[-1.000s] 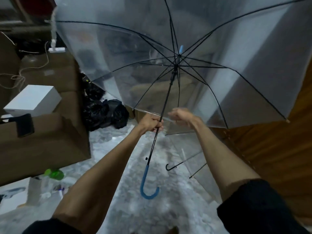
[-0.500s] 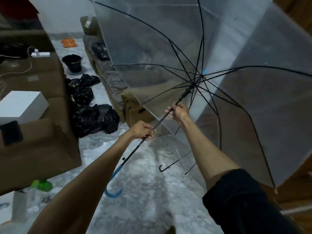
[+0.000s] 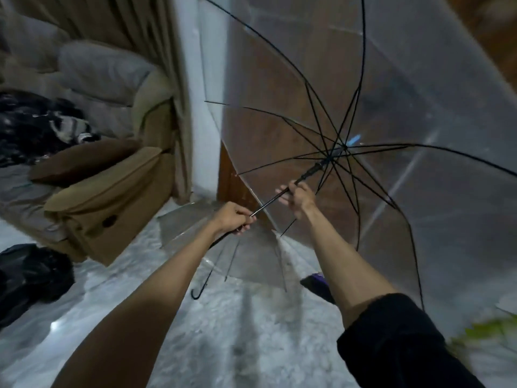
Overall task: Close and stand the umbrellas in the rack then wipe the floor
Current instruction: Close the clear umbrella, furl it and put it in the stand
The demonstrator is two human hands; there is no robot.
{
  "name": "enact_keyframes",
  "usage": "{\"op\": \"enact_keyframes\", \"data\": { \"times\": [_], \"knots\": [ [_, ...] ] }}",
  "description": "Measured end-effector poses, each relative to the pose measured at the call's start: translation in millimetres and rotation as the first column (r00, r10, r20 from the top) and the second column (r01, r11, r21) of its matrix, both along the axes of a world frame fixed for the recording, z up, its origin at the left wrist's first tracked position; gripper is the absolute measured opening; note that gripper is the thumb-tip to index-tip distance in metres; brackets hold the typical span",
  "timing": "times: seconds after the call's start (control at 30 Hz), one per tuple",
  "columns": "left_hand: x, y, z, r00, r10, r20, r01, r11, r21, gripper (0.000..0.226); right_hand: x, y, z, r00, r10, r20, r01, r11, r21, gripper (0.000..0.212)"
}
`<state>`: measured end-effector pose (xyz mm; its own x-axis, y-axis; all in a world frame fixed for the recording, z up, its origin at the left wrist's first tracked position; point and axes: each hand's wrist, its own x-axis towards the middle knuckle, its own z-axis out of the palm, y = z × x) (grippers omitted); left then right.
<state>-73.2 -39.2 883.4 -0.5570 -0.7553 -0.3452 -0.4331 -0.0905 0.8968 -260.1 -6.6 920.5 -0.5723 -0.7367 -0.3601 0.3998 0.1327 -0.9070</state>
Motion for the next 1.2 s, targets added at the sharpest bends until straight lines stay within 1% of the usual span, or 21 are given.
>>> {"op": "enact_keyframes", "data": {
  "times": [0.07, 0.2, 0.3, 0.37, 0.43, 0.47, 0.57, 0.6, 0.7, 0.77, 0.83, 0.87, 0.97, 1.0, 1.07, 1.13, 1.2],
  "knots": [
    [-30.5, 7.3, 1.8, 1.0, -0.026, -0.003, 0.026, 0.998, -0.048, 0.012, -31.6, 24.0, -3.0, 0.997, -0.075, 0.037, 0.075, 0.997, -0.002, 0.015],
    [-135.0, 47.5, 3.3, 0.974, -0.226, -0.02, 0.222, 0.969, -0.11, 0.015, -118.6, 113.9, -3.0, 0.94, -0.318, 0.124, 0.322, 0.947, -0.011, 0.035],
    [-200.7, 89.9, 5.7, 0.933, -0.359, -0.006, 0.355, 0.924, -0.143, 0.01, -167.3, 182.1, -10.3, 0.881, -0.453, 0.136, 0.459, 0.889, -0.013, 0.026],
    [-238.1, 122.0, 5.5, 0.905, -0.425, -0.004, 0.42, 0.894, -0.155, 0.011, -193.6, 224.1, -14.3, 0.839, -0.524, 0.145, 0.531, 0.847, -0.018, 0.03],
    [-267.6, 153.3, 6.3, 0.884, -0.467, -0.004, 0.462, 0.877, -0.134, 0.012, -215.1, 260.6, -16.4, 0.816, -0.561, 0.139, 0.568, 0.823, -0.016, 0.036],
    [-285.7, 172.0, 5.2, 0.873, -0.488, -0.003, 0.485, 0.867, -0.116, 0.013, -226.2, 282.7, -14.7, 0.8, -0.584, 0.136, 0.59, 0.807, -0.009, 0.034],
    [-328.7, 223.5, 5.4, 0.856, -0.517, 0.027, 0.517, 0.853, -0.065, 0.017, -257.5, 344.1, -10.3, 0.77, -0.619, 0.153, 0.628, 0.779, -0.008, 0.02],
    [-340.4, 237.2, 6.0, 0.848, -0.53, 0.03, 0.531, 0.845, -0.064, 0.018, -268.2, 362.5, -9.8, 0.76, -0.63, 0.158, 0.639, 0.769, -0.005, 0.019],
    [-376.0, 279.8, 10.2, 0.805, -0.592, 0.045, 0.594, 0.803, -0.055, 0.02, -303.7, 427.1, -10.2, 0.715, -0.672, 0.193, 0.689, 0.724, -0.027, 0.036],
    [-393.8, 307.4, 17.7, 0.766, -0.639, 0.068, 0.643, 0.763, -0.072, 0.023, -322.5, 470.2, -7.1, 0.661, -0.713, 0.233, 0.74, 0.671, -0.048, 0.038],
    [-408.4, 331.3, 23.6, 0.727, -0.678, 0.109, 0.687, 0.721, -0.089, 0.022, -337.5, 508.6, -0.4, 0.597, -0.749, 0.287, 0.793, 0.605, -0.073, 0.028],
    [-416.9, 345.2, 24.0, 0.698, -0.704, 0.131, 0.716, 0.693, -0.089, 0.023, -345.4, 530.5, 0.4, 0.552, -0.775, 0.308, 0.825, 0.56, -0.071, 0.029],
    [-438.2, 376.3, 22.5, 0.606, -0.775, 0.182, 0.795, 0.601, -0.085, 0.026, -363.7, 575.5, 2.0, 0.44, -0.826, 0.353, 0.89, 0.453, -0.051, 0.045],
    [-442.7, 385.4, 22.2, 0.579, -0.792, 0.193, 0.813, 0.578, -0.071, 0.027, -368.3, 585.9, -1.0, 0.392, -0.844, 0.365, 0.91, 0.413, -0.022, 0.047],
    [-453.3, 408.4, 21.1, 0.538, -0.82, 0.195, 0.84, 0.539, -0.053, 0.028, -373.5, 606.5, -8.0, 0.328, -0.872, 0.363, 0.93, 0.366, 0.04, 0.039],
    [-464.7, 428.3, 22.0, 0.51, -0.838, 0.196, 0.859, 0.51, -0.052, 0.027, -377.9, 619.6, -13.4, 0.292, -0.902, 0.317, 0.94, 0.332, 0.077, 0.031],
    [-478.5, 444.9, 21.5, 0.501, -0.845, 0.188, 0.864, 0.499, -0.06, 0.024, -383.4, 627.3, -18.6, 0.239, -0.926, 0.291, 0.96, 0.27, 0.069, 0.038]
  ]
}}
